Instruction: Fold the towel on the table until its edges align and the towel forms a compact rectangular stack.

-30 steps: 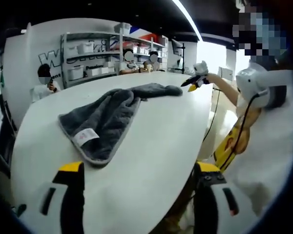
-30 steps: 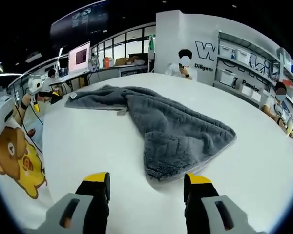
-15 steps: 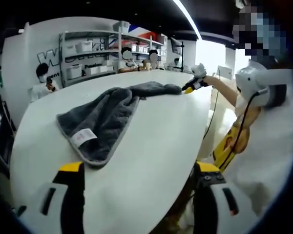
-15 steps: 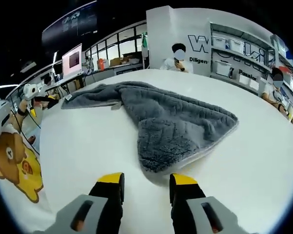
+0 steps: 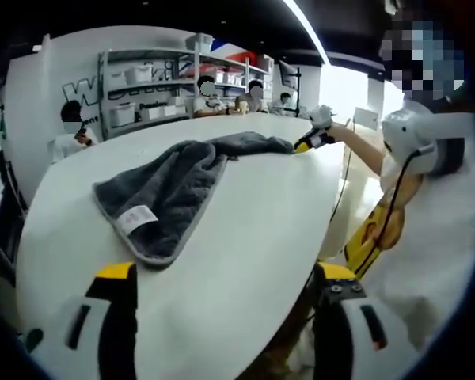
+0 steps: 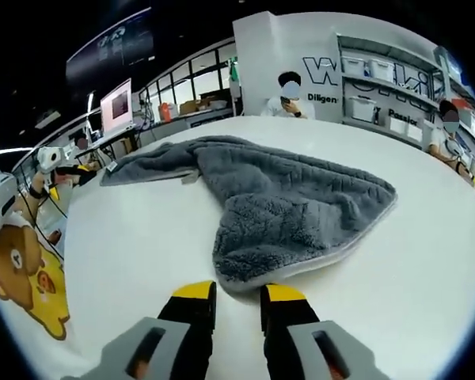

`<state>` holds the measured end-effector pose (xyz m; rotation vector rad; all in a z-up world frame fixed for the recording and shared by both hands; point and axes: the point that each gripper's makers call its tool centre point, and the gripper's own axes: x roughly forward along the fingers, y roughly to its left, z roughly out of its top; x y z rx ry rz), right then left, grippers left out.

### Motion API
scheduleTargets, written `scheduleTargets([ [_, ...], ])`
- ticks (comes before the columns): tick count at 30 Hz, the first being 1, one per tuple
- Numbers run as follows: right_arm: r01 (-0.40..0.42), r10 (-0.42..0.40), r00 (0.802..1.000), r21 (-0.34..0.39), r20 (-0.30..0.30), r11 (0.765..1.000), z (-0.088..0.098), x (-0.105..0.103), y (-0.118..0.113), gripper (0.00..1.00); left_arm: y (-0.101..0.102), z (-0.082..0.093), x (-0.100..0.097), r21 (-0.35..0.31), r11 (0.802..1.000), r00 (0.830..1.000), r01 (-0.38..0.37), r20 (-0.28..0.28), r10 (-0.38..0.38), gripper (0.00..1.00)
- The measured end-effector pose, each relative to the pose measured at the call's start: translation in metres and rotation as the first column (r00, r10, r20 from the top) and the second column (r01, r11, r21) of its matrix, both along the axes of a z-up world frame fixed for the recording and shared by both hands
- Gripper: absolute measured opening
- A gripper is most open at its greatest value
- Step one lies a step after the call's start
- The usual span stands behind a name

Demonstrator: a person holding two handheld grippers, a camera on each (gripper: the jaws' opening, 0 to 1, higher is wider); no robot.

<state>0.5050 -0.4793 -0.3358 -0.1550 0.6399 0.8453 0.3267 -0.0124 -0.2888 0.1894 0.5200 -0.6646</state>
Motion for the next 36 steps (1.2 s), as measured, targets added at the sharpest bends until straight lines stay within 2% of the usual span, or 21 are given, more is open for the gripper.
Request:
scheduleTargets([
  [5,0.022,-0.022,1.000,0.036,0.003,0.999,0.003,0.005,0.004,0.16,0.002,0.000,-0.001,-0.004,1.000,1.000,-0.003,0.001,0.003,0.97],
  [11,0.015,-0.015,1.000,0.044,0.004,0.999,0.004,0.004,0.009,0.04,0.004,0.000,-0.003,-0.010,1.000,1.000,-0.010,0.003,0.010,0.97],
  [14,0.013,-0.013,1.000,0.044,-0.004,0.999,0.006,0.001,0.009,0.03,0.004,-0.001,-0.003,-0.009,1.000,1.000,-0.012,0.003,0.012,0.97],
  [17,0.017,-0.017,1.000,0.045,0.008,0.999,0.015,-0.004,0.004,0.03,0.002,-0.001,-0.002,-0.010,1.000,1.000,-0.012,0.005,0.012,0.97],
  [22,0.022,-0.025,0.998,0.052,0.056,0.998,0.038,-0.011,-0.004,0.02,-0.002,-0.002,-0.001,-0.009,1.000,1.000,-0.002,0.004,0.002,0.97],
  [27,0.041,-0.049,0.989,0.064,0.137,0.997,0.071,-0.012,-0.013,0.02,-0.002,-0.002,0.002,-0.012,1.000,1.000,0.006,0.004,-0.006,0.96],
  [36,0.078,-0.093,0.967,0.070,0.237,0.994,0.119,-0.003,-0.035,0.02,-0.001,-0.001,0.002,-0.013,1.000,1.000,0.014,0.008,-0.014,0.96],
])
